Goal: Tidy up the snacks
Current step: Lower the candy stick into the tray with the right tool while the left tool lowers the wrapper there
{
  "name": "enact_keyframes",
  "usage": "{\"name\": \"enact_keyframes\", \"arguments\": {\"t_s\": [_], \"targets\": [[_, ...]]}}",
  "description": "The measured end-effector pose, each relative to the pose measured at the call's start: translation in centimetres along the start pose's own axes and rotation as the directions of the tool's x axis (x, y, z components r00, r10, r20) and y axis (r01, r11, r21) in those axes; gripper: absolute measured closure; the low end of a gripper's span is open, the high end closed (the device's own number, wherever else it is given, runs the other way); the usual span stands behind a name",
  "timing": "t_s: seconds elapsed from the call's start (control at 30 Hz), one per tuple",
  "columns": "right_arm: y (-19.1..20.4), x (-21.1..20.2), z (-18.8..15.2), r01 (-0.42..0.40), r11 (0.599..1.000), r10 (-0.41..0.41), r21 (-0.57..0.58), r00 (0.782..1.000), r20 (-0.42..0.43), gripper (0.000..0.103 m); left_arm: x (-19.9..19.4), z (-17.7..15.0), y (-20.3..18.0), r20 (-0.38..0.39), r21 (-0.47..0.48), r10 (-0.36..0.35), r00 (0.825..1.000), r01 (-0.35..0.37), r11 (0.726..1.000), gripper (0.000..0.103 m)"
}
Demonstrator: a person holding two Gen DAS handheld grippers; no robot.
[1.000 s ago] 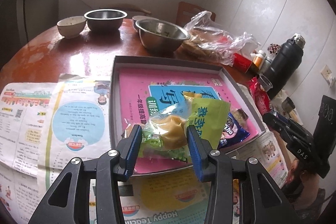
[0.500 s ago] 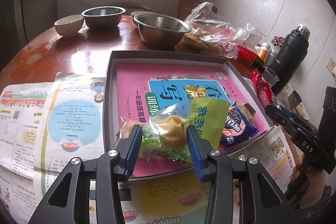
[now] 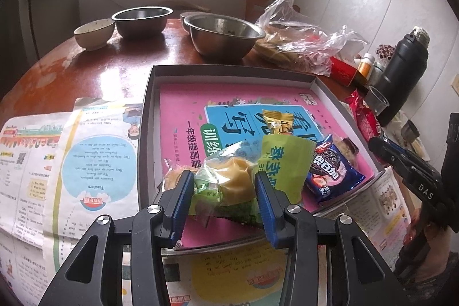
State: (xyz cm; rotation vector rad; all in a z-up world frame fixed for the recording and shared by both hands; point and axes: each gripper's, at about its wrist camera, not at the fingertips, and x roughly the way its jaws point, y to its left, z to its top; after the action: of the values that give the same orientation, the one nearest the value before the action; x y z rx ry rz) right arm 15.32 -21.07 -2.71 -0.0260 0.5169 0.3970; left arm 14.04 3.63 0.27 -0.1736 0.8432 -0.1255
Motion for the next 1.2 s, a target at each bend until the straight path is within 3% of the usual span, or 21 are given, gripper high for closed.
{"name": "enact_keyframes", "arguments": {"t_s": [0.53,1.2], "targets": [[-0.9,1.7,-0.6,0.059,0.997,-0.058,0.039,0.998,-0.031,0.076,0.3,0.3,0.2,0.002,-0.009,-0.002,1.0,0.002,1.0,0.057],[0.2,2.2,-0.8,0.032,0.999,-0.031,0.035,0.998,-0.047,0.072,0.4,0.3,0.3,0.0,-0.013,-0.001,1.0,0.001,1.0,0.056]]}}
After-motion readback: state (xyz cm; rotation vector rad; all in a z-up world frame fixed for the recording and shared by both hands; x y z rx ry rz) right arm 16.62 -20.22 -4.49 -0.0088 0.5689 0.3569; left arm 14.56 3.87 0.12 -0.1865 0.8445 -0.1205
